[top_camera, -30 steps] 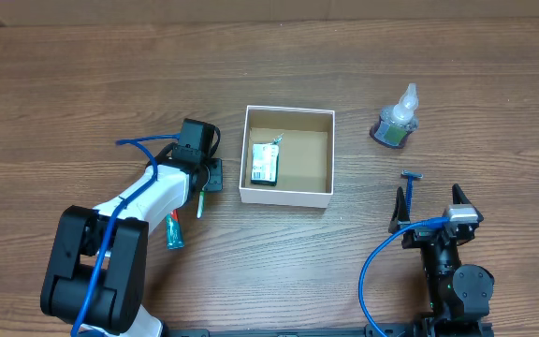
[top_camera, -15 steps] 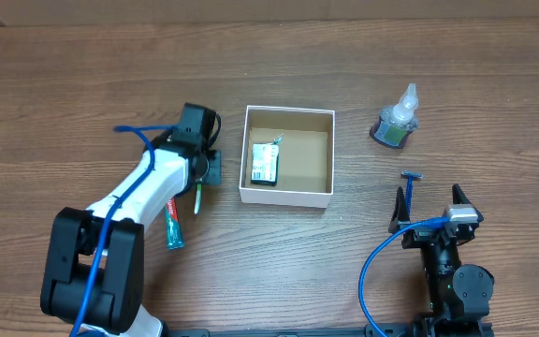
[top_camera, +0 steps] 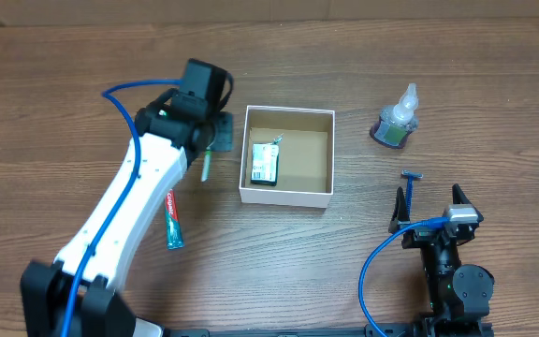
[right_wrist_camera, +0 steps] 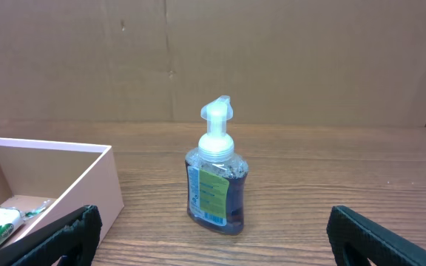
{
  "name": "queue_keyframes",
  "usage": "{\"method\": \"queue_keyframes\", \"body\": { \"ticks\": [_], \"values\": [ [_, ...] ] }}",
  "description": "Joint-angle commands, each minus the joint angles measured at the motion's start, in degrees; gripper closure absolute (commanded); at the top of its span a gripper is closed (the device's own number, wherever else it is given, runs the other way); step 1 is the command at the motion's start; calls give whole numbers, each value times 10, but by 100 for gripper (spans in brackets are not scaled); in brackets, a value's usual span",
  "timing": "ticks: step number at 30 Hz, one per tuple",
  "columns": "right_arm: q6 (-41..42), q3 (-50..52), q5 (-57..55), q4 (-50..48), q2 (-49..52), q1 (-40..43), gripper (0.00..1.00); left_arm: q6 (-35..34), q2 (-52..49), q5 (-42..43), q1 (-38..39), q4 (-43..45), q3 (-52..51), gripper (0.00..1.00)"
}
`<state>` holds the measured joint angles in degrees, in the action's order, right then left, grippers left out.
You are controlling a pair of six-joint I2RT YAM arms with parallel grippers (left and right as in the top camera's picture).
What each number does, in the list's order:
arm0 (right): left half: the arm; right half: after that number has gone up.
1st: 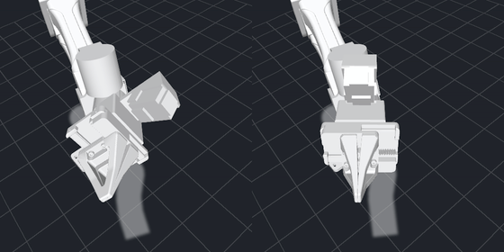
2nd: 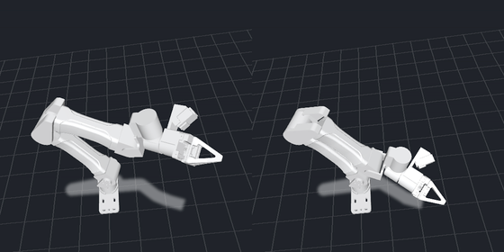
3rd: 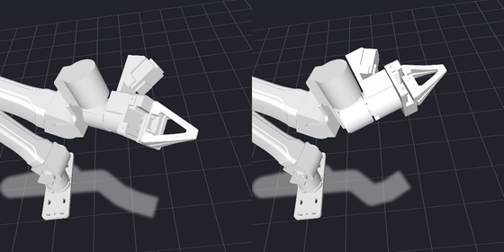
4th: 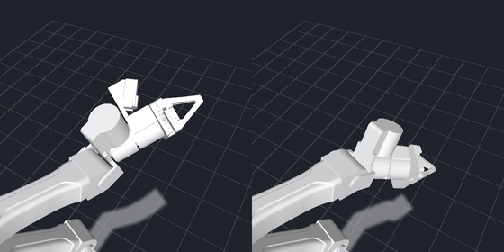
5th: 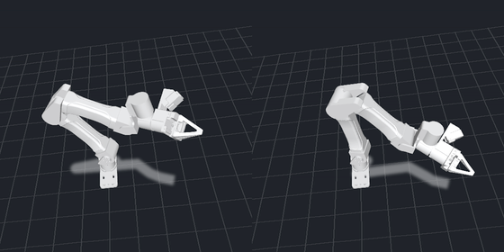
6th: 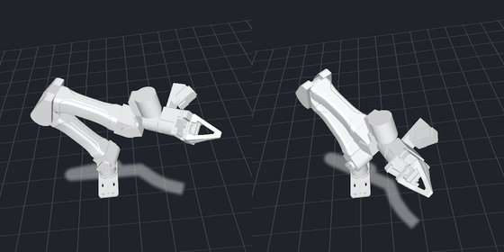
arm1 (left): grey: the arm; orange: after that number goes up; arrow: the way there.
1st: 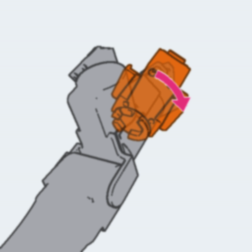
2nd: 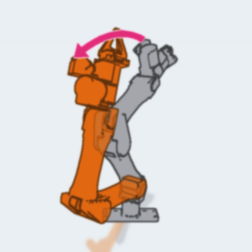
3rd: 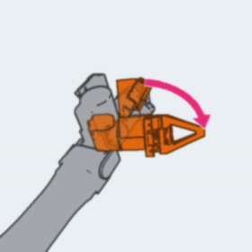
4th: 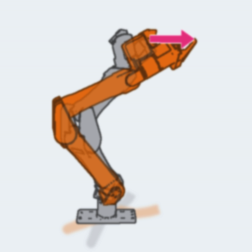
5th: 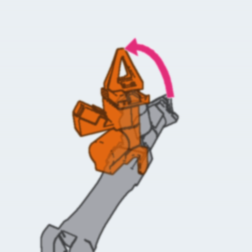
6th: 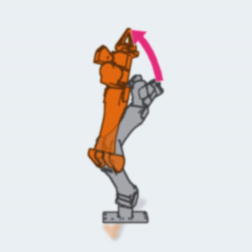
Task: Pack container
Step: 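Lift the toothbrush and place it into the box, then release toothbrush and move left gripper over the toothpaste tube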
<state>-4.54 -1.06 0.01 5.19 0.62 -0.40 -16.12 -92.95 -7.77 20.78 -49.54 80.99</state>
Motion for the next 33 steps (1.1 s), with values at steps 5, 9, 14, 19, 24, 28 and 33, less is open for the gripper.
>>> {"method": "queue_keyframes", "body": {
  "ticks": [5, 9, 14, 19, 24, 28, 33],
  "values": [
    [0, 6, 1, -3, -4, 2, 0, -78, 21, -2, 90, 30, 17, 89],
    [0, 6, 1, -3, -4, 2, 0, -84, 6, -1, 110, 61, 16, 86],
    [0, 6, 1, -3, -4, 2, 0, -103, -33, -3, 120, 85, 17, 86],
    [0, 6, 1, -3, -4, 2, 0, -110, -74, -6, 120, 95, 17, 87],
    [0, 6, 1, -3, -4, 2, 0, -109, -70, -36, 118, 91, 19, 88],
    [0, 6, 1, -3, -4, 2, 0, -109, -46, -70, 110, 52, 30, 87],
    [0, 6, 1, -3, -4, 2, 0, -121, 5, -79, 79, -32, 36, 89]
  ]
}}
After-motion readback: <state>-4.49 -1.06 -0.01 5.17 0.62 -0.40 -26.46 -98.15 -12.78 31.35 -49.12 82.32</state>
